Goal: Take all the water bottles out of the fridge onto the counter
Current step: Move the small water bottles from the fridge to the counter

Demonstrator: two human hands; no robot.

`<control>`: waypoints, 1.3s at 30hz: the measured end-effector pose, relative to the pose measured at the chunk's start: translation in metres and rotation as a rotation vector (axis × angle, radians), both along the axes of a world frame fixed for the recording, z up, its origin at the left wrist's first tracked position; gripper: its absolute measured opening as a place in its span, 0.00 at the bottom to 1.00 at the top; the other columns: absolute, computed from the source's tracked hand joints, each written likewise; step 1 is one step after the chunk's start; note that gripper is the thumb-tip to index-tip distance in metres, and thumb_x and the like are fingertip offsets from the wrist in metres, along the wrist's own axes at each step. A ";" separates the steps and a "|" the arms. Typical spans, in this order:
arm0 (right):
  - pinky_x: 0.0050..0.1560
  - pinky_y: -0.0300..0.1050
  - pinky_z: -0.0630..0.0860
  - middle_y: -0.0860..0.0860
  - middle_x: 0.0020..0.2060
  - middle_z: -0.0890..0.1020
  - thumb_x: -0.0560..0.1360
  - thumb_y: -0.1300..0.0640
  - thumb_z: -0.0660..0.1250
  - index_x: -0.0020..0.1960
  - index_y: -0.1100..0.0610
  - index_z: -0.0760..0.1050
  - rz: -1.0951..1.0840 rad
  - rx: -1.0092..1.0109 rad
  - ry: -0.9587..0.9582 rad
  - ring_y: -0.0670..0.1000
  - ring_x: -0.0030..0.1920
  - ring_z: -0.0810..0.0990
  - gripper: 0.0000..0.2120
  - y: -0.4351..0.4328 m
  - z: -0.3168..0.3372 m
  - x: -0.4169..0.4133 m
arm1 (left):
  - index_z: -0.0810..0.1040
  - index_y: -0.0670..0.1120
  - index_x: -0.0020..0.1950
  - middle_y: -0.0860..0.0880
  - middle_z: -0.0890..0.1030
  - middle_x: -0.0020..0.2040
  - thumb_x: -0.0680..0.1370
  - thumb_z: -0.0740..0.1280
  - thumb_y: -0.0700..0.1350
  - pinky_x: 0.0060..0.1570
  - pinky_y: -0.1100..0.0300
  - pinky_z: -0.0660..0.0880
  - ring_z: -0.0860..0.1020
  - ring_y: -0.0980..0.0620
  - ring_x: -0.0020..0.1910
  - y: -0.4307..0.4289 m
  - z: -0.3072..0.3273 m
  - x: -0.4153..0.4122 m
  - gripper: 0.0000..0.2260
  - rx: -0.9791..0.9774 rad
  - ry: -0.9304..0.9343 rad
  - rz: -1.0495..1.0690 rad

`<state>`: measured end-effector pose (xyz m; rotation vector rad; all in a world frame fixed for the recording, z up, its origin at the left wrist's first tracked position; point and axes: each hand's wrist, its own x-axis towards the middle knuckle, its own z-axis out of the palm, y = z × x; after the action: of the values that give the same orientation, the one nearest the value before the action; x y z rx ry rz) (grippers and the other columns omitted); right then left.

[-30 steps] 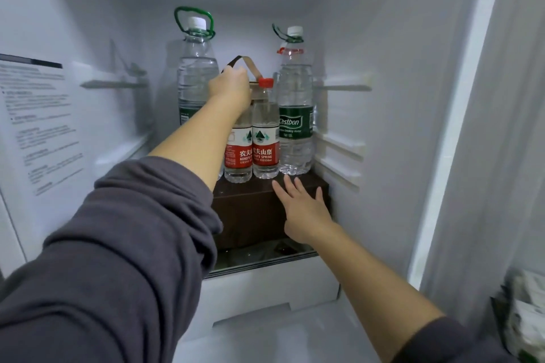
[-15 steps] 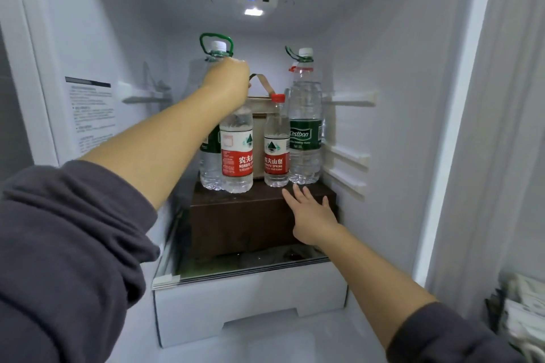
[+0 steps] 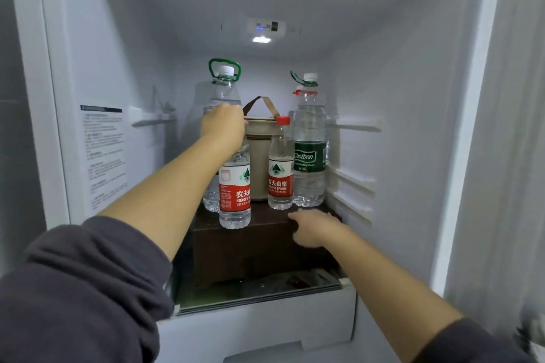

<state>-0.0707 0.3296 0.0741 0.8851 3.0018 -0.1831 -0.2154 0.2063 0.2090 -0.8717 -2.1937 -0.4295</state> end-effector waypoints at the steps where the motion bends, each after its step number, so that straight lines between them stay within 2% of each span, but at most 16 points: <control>1: 0.68 0.58 0.71 0.54 0.71 0.71 0.78 0.56 0.63 0.75 0.49 0.64 -0.025 -0.013 0.144 0.57 0.66 0.73 0.26 0.002 0.010 -0.004 | 0.77 0.40 0.56 0.41 0.78 0.53 0.81 0.63 0.46 0.41 0.55 0.70 0.78 0.44 0.48 0.001 -0.001 -0.001 0.11 0.004 0.006 0.004; 2: 0.61 0.54 0.77 0.53 0.64 0.76 0.78 0.55 0.64 0.71 0.51 0.68 -0.045 -0.026 0.321 0.55 0.59 0.77 0.22 0.003 0.021 -0.009 | 0.77 0.40 0.56 0.41 0.78 0.53 0.81 0.64 0.44 0.40 0.55 0.70 0.78 0.44 0.48 0.002 -0.002 -0.003 0.09 0.012 0.012 0.009; 4: 0.51 0.51 0.81 0.51 0.56 0.80 0.78 0.56 0.65 0.68 0.54 0.70 -0.054 -0.044 0.624 0.52 0.49 0.79 0.19 0.010 0.049 -0.023 | 0.78 0.39 0.57 0.41 0.78 0.53 0.80 0.66 0.41 0.38 0.55 0.69 0.78 0.44 0.47 0.005 -0.003 -0.006 0.08 0.026 0.018 0.025; 7: 0.35 0.45 0.75 0.51 0.46 0.78 0.79 0.56 0.64 0.69 0.56 0.67 -0.035 -0.058 0.841 0.48 0.37 0.75 0.19 0.019 0.094 -0.043 | 0.76 0.40 0.60 0.41 0.77 0.56 0.79 0.67 0.41 0.41 0.54 0.71 0.78 0.43 0.51 0.006 -0.004 -0.003 0.11 0.003 0.011 0.041; 8: 0.35 0.44 0.73 0.51 0.45 0.78 0.79 0.55 0.64 0.67 0.55 0.67 -0.043 -0.064 0.885 0.48 0.36 0.75 0.17 0.021 0.106 -0.050 | 0.75 0.40 0.61 0.41 0.76 0.57 0.79 0.68 0.42 0.43 0.54 0.72 0.77 0.43 0.52 0.005 -0.004 -0.003 0.13 -0.002 0.005 0.041; 10: 0.37 0.44 0.75 0.51 0.45 0.78 0.80 0.53 0.65 0.63 0.55 0.68 -0.069 -0.075 0.935 0.49 0.40 0.77 0.14 0.027 0.123 -0.066 | 0.74 0.40 0.62 0.41 0.76 0.58 0.78 0.68 0.42 0.44 0.54 0.73 0.77 0.43 0.52 0.005 -0.004 -0.002 0.14 -0.003 0.007 0.050; 12: 0.35 0.42 0.73 0.51 0.45 0.78 0.80 0.50 0.65 0.57 0.54 0.68 -0.110 -0.076 0.931 0.49 0.41 0.78 0.11 0.031 0.133 -0.081 | 0.74 0.40 0.62 0.41 0.76 0.57 0.79 0.68 0.41 0.42 0.55 0.72 0.77 0.44 0.51 0.005 -0.005 0.000 0.13 0.003 0.026 0.063; 14: 0.35 0.41 0.71 0.51 0.43 0.77 0.79 0.49 0.65 0.56 0.56 0.71 -0.135 -0.087 0.907 0.49 0.40 0.77 0.12 0.034 0.135 -0.092 | 0.74 0.41 0.62 0.42 0.76 0.56 0.79 0.67 0.42 0.43 0.55 0.73 0.77 0.45 0.51 0.004 -0.006 0.003 0.12 0.006 0.031 0.051; 16: 0.39 0.43 0.75 0.51 0.41 0.77 0.78 0.48 0.67 0.54 0.57 0.73 -0.164 -0.093 0.893 0.50 0.41 0.77 0.13 0.037 0.133 -0.100 | 0.74 0.41 0.61 0.42 0.76 0.56 0.80 0.66 0.42 0.45 0.54 0.75 0.77 0.45 0.51 0.004 -0.005 0.003 0.11 0.022 0.005 0.031; 18: 0.44 0.46 0.78 0.52 0.44 0.80 0.76 0.46 0.69 0.55 0.58 0.75 -0.185 -0.106 0.905 0.52 0.45 0.80 0.16 0.039 0.131 -0.104 | 0.75 0.41 0.60 0.42 0.77 0.54 0.80 0.65 0.41 0.45 0.54 0.75 0.77 0.45 0.49 0.003 -0.004 0.002 0.09 0.088 -0.080 -0.024; 20: 0.45 0.47 0.78 0.52 0.45 0.81 0.75 0.46 0.71 0.55 0.57 0.76 -0.169 -0.137 0.940 0.52 0.46 0.81 0.17 0.038 0.131 -0.101 | 0.77 0.42 0.61 0.43 0.78 0.54 0.81 0.64 0.42 0.45 0.55 0.73 0.76 0.47 0.49 0.002 -0.002 0.001 0.10 0.201 -0.221 -0.132; 23: 0.38 0.43 0.75 0.49 0.42 0.82 0.74 0.45 0.72 0.52 0.56 0.79 -0.113 -0.104 0.986 0.50 0.43 0.80 0.15 0.029 0.128 -0.084 | 0.76 0.47 0.66 0.43 0.78 0.60 0.80 0.66 0.43 0.51 0.54 0.73 0.77 0.44 0.56 -0.003 -0.002 0.005 0.14 0.348 -0.358 -0.265; 25: 0.37 0.41 0.73 0.48 0.43 0.83 0.75 0.44 0.71 0.53 0.54 0.79 -0.079 -0.053 1.011 0.48 0.42 0.79 0.14 0.019 0.122 -0.068 | 0.76 0.48 0.66 0.43 0.78 0.61 0.79 0.67 0.44 0.51 0.53 0.76 0.77 0.43 0.56 -0.007 -0.004 0.010 0.15 0.453 -0.402 -0.308; 29: 0.43 0.42 0.77 0.47 0.44 0.83 0.75 0.43 0.69 0.56 0.53 0.80 -0.045 -0.035 1.124 0.47 0.44 0.80 0.16 0.001 0.115 -0.037 | 0.79 0.49 0.65 0.46 0.79 0.62 0.78 0.68 0.44 0.50 0.58 0.73 0.77 0.45 0.59 -0.019 -0.009 0.029 0.15 0.586 -0.378 -0.365; 33: 0.37 0.36 0.72 0.45 0.42 0.80 0.75 0.43 0.69 0.56 0.54 0.80 -0.019 -0.036 1.221 0.42 0.39 0.75 0.17 -0.018 0.117 -0.004 | 0.78 0.49 0.65 0.47 0.79 0.62 0.78 0.69 0.44 0.49 0.61 0.71 0.77 0.48 0.58 -0.033 -0.008 0.053 0.16 0.651 -0.324 -0.425; 39: 0.47 0.42 0.79 0.38 0.38 0.78 0.74 0.45 0.71 0.56 0.51 0.81 -0.023 -0.167 1.296 0.40 0.42 0.78 0.14 -0.044 0.089 0.038 | 0.81 0.49 0.62 0.49 0.81 0.59 0.76 0.71 0.45 0.51 0.62 0.74 0.78 0.53 0.54 -0.060 -0.013 0.094 0.15 0.660 -0.300 -0.503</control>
<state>-0.0329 0.2860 0.1630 1.0291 3.9089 -1.5087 -0.1211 0.1468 0.1958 -1.0049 -1.8513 -1.5092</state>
